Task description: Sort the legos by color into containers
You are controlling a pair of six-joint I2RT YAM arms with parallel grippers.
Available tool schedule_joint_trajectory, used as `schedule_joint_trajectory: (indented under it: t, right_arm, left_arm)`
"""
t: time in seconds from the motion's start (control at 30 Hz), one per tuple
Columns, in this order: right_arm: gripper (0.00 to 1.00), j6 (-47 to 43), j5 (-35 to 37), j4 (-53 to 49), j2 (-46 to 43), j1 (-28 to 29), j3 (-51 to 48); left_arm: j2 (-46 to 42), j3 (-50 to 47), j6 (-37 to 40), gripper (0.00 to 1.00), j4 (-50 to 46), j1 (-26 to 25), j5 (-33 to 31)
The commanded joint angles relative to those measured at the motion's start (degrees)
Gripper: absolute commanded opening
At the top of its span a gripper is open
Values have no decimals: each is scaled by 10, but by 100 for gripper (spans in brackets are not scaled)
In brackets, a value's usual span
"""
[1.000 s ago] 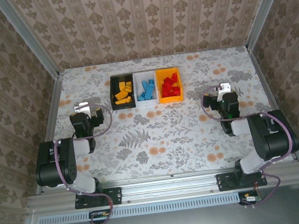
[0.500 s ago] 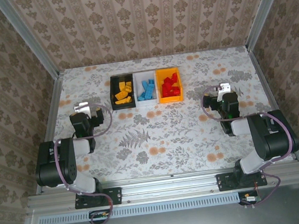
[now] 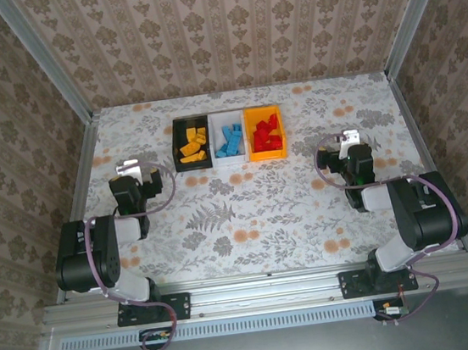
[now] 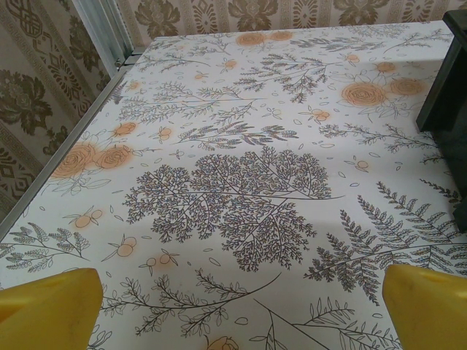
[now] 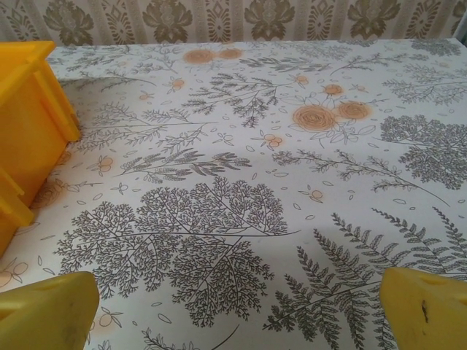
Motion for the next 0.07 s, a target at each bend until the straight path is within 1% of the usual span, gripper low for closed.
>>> schedule_joint_trajectory:
  t: [0.0, 0.03]
  right_arm:
    - [100, -6, -12, 1, 0, -1, 6]
    - [100, -8, -10, 2, 0, 1, 6]
  left_arm:
    - [4, -3, 12, 100, 17, -2, -1]
    - [5, -4, 11, 100, 17, -2, -1]
